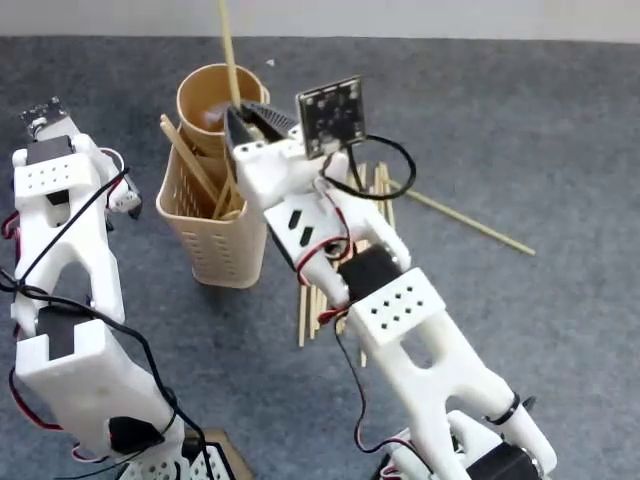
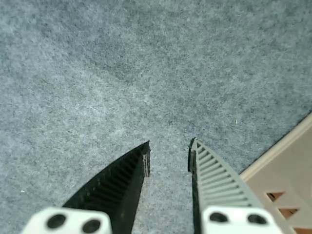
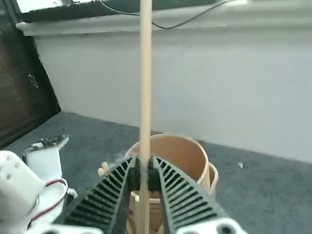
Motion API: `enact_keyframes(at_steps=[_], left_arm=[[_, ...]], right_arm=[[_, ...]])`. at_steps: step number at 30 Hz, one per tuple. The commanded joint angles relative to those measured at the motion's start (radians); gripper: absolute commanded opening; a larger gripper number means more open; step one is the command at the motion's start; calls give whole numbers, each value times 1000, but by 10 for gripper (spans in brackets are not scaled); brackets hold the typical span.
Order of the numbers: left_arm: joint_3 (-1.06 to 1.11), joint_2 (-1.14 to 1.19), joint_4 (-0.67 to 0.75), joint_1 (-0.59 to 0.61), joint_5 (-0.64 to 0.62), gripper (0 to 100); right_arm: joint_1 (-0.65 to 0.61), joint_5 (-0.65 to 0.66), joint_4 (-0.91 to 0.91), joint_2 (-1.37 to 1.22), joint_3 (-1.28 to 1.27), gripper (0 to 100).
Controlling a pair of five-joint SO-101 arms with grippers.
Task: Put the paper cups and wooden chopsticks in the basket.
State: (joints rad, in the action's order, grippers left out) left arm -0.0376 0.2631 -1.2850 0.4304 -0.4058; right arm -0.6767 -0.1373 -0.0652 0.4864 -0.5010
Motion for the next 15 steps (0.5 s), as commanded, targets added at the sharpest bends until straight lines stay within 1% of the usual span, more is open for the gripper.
enact_keyframes(at_steps=[1,11,12,15], left_arm=[[-2,-2,9,-16,14,162],[-2,-2,9,-18,14,162],[-2,-2,9,-18,14,162],[-2,-2,9,-16,14,162]], right_arm=[[-12,41,8,35,102,4],[-19,38,10,27,140,4],[-19,28,10,24,140,4],[-15,-58,10,7,137,4]])
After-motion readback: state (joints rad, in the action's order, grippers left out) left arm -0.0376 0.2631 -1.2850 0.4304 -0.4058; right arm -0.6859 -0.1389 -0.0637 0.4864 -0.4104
